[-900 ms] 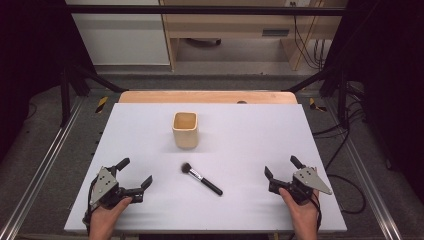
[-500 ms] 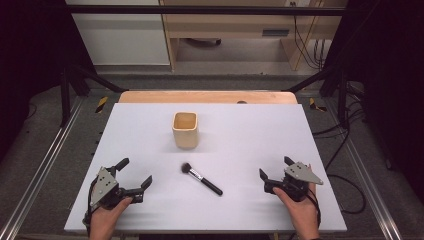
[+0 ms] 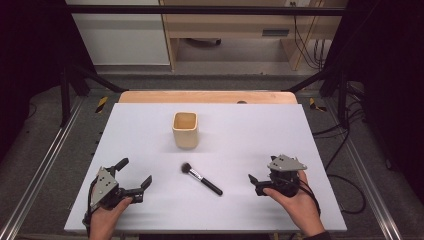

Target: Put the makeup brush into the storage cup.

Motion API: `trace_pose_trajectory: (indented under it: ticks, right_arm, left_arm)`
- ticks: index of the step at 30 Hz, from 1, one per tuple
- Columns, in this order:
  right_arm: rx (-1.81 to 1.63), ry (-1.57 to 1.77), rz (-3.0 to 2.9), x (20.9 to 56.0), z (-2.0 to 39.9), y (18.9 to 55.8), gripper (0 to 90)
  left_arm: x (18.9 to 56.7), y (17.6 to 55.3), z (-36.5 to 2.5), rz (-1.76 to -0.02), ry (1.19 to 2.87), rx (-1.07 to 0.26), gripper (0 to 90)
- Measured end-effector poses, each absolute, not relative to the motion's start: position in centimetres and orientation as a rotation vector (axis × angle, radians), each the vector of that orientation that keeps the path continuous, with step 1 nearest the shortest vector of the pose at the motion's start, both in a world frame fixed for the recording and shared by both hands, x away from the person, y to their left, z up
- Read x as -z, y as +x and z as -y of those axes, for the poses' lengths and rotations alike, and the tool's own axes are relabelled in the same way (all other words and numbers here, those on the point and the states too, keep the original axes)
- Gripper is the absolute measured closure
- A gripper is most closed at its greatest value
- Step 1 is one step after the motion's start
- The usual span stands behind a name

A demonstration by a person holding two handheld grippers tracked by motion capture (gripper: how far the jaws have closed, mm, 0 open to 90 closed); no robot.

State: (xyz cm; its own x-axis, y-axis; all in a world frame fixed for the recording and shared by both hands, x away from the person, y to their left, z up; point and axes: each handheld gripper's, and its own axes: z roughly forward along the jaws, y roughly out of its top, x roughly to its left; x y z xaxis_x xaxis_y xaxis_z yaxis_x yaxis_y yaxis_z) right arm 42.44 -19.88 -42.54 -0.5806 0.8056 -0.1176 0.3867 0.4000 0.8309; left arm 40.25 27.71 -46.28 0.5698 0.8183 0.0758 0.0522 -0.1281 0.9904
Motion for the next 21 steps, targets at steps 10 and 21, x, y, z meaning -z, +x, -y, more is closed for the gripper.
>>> trace_pose_trajectory:
  ticks: [10, 21]
  right_arm:
    - [-0.990, 0.972, -2.292, 41.9, 17.0, 43.2, 7.5]
    - [-0.948, 0.935, -2.381, 41.8, 14.2, 43.9, 7.5]
  left_arm:
    - [46.3, 40.2, -27.9, -0.757, 1.575, -0.780, 1.1]
    - [46.3, 40.3, -27.9, -0.755, 1.574, -0.774, 1.2]
